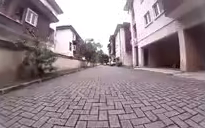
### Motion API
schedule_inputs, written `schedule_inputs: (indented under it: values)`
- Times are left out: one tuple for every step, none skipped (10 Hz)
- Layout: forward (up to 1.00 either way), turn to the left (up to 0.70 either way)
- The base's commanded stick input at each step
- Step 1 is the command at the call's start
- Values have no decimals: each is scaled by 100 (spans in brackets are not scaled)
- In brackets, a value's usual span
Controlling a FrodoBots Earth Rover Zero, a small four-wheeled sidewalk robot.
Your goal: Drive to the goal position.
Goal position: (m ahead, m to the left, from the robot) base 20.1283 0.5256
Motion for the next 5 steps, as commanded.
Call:
schedule_inputs:
  values:
    - [70,0]
    - [70,0]
    - [70,0]
    - [70,0]
    - [70,0]
